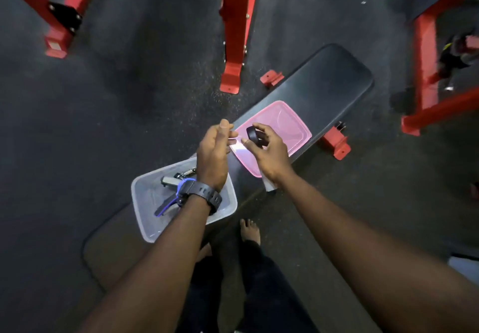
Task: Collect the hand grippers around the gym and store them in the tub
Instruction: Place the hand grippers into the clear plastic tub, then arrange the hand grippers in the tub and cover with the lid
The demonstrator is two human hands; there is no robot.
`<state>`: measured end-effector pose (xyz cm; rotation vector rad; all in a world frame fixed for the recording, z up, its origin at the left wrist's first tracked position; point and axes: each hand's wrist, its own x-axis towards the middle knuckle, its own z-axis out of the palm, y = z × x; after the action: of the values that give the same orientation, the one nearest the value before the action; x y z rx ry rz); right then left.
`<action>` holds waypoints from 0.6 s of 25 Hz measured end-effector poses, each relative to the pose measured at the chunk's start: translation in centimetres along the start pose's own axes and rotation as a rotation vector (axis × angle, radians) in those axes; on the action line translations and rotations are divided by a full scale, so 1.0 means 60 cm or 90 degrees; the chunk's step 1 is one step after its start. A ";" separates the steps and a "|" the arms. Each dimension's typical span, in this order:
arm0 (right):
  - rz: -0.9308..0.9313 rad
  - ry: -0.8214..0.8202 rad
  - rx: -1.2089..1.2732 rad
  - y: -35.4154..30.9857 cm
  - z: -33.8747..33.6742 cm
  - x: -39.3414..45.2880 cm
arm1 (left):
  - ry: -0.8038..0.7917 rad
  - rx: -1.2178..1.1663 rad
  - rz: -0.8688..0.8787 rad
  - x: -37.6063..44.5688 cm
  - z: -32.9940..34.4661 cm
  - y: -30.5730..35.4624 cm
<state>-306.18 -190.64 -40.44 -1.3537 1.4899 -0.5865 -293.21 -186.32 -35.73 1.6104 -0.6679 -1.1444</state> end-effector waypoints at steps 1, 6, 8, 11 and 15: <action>-0.013 -0.008 -0.035 0.023 0.007 0.024 | 0.011 -0.006 -0.010 0.016 0.006 -0.021; -0.119 -0.013 -0.335 0.126 0.065 0.118 | 0.044 -0.004 -0.042 0.064 0.003 -0.111; -0.145 -0.003 -0.429 0.159 0.086 0.149 | 0.072 -0.017 -0.050 0.071 -0.013 -0.139; -0.149 -0.016 -0.503 0.199 0.098 0.169 | 0.111 -0.042 -0.049 0.066 -0.047 -0.170; -0.152 -0.036 -0.554 0.207 0.104 0.169 | 0.172 -0.060 -0.057 0.050 -0.100 -0.177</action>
<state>-304.96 -195.27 -56.93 -2.2077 1.6125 -0.0032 -287.71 -182.79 -46.49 1.6894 -0.3644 -0.9820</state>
